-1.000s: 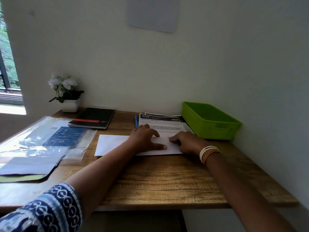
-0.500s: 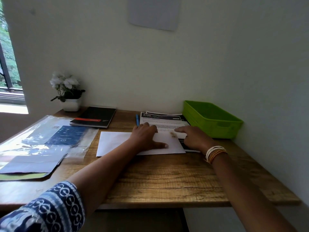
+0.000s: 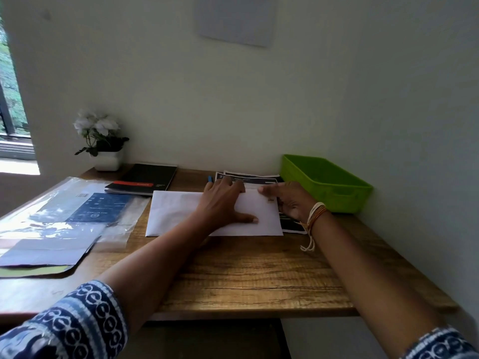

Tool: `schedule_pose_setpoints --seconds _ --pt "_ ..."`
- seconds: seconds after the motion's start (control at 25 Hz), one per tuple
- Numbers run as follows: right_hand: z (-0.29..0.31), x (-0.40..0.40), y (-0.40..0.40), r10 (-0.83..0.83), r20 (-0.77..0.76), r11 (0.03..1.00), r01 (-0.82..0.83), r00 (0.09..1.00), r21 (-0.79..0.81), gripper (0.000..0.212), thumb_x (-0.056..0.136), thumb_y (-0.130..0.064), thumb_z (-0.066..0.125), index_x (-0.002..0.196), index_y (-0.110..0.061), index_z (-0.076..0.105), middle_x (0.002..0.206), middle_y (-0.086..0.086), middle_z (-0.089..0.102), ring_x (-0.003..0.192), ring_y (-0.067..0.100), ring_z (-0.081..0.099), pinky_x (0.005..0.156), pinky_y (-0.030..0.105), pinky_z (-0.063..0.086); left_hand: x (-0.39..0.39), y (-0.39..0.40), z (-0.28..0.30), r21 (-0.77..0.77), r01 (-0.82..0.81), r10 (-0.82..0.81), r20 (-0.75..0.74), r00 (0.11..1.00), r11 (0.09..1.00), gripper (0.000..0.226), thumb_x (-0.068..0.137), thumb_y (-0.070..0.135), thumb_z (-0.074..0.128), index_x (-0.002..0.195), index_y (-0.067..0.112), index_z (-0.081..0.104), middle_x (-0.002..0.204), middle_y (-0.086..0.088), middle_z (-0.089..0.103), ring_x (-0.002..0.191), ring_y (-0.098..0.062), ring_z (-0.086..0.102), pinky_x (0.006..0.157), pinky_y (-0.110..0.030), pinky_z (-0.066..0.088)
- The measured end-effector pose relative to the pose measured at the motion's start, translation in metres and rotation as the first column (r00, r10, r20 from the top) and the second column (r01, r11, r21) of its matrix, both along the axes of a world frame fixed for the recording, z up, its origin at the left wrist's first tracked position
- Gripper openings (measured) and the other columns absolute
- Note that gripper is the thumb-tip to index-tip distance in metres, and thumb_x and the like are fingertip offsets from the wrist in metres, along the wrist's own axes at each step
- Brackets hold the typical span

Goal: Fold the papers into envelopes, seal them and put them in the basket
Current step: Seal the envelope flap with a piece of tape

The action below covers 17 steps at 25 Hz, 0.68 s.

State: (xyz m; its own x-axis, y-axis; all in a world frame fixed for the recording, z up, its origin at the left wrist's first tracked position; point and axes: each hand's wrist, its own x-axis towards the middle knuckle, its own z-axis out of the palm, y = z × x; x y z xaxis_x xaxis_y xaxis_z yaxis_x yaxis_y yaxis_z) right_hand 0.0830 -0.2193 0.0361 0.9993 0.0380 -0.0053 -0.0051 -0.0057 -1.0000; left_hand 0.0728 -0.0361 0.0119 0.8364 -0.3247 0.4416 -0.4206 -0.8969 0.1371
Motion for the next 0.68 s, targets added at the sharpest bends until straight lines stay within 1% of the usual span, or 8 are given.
schedule_pose_setpoints --seconds 0.08,0.16,0.24,0.36,0.44,0.52,0.6,0.68 --pt "0.001 -0.002 0.002 0.028 0.06 1.0 -0.028 0.998 -0.009 0.005 0.078 -0.001 0.073 0.08 -0.004 0.069 0.07 0.004 0.072 0.074 0.022 0.066 0.067 0.033 0.059 0.001 0.002 -0.001 -0.038 -0.007 0.008 0.033 0.999 0.999 0.076 0.061 0.072 0.068 0.113 0.02 0.051 0.118 -0.008 0.051 0.11 -0.027 0.049 0.09 -0.037 0.035" --pt "0.0 -0.003 0.0 0.072 0.051 0.997 -0.071 0.996 -0.005 0.012 0.079 0.001 0.071 0.09 -0.002 0.07 0.081 0.007 0.072 0.078 0.018 0.067 0.069 0.029 0.06 0.002 0.004 -0.001 -0.073 -0.011 0.012 0.025 1.0 0.997 0.075 0.06 0.071 0.069 0.112 0.02 0.052 0.118 -0.008 0.052 0.111 -0.027 0.049 0.09 -0.037 0.034" --pt "-0.001 -0.002 -0.002 0.077 0.046 0.997 -0.077 0.996 -0.017 0.017 0.079 0.004 0.07 0.096 0.002 0.068 0.086 0.01 0.069 0.08 0.018 0.067 0.069 0.026 0.06 0.004 0.004 -0.002 -0.054 -0.012 0.012 -0.001 1.0 0.998 0.074 0.062 0.072 0.067 0.115 0.021 0.055 0.118 -0.008 0.053 0.112 -0.027 0.049 0.091 -0.037 0.035" --pt "-0.004 -0.001 -0.001 0.026 0.118 1.0 -0.024 0.993 -0.016 0.013 0.077 0.005 0.071 0.086 -0.004 0.07 0.084 0.011 0.068 0.076 0.019 0.066 0.071 0.029 0.059 0.006 0.007 0.001 -0.032 -0.021 0.021 0.002 1.0 0.999 0.065 0.072 0.071 0.059 0.116 0.022 0.06 0.116 -0.006 0.061 0.11 -0.025 0.054 0.089 -0.036 0.035" --pt "-0.006 0.0 -0.002 0.049 0.12 0.998 -0.054 0.992 0.04 0.012 0.079 0.005 0.069 0.085 -0.005 0.069 0.082 0.008 0.07 0.072 0.016 0.069 0.069 0.028 0.06 0.006 0.015 0.006 -0.122 -0.026 0.028 0.015 0.999 0.992 0.048 0.079 0.064 0.058 0.101 0.022 0.067 0.104 -0.003 0.067 0.101 -0.025 0.059 0.078 -0.032 0.034" --pt "-0.009 0.0 -0.003 0.108 0.08 0.991 -0.113 0.991 0.072 0.014 0.081 0.007 0.066 0.088 -0.006 0.069 0.08 0.005 0.074 0.069 0.013 0.072 0.068 0.028 0.061 0.006 0.022 0.009 -0.265 -0.033 0.034 -0.001 0.999 0.964 0.034 0.081 0.055 0.062 0.084 0.022 0.07 0.089 -0.003 0.069 0.087 -0.026 0.062 0.065 -0.03 0.035" --pt "-0.01 0.0 -0.002 0.117 0.069 0.991 -0.121 0.991 0.061 0.018 0.081 0.009 0.064 0.093 -0.004 0.069 0.076 0.002 0.075 0.068 0.012 0.072 0.067 0.028 0.061 0.004 0.024 0.012 -0.354 -0.043 0.036 -0.024 0.999 0.934 0.028 0.081 0.049 0.065 0.078 0.022 0.069 0.082 -0.001 0.067 0.08 -0.025 0.061 0.059 -0.03 0.037" --pt "-0.008 0.0 -0.001 0.088 0.091 0.993 -0.095 0.992 0.074 0.02 0.081 0.009 0.065 0.099 0.0 0.068 0.074 0.001 0.075 0.068 0.011 0.072 0.067 0.027 0.061 0.002 0.024 0.013 -0.38 -0.048 0.041 -0.028 0.999 0.924 0.026 0.081 0.049 0.065 0.071 0.025 0.065 0.075 0.003 0.061 0.075 -0.022 0.057 0.055 -0.028 0.033"
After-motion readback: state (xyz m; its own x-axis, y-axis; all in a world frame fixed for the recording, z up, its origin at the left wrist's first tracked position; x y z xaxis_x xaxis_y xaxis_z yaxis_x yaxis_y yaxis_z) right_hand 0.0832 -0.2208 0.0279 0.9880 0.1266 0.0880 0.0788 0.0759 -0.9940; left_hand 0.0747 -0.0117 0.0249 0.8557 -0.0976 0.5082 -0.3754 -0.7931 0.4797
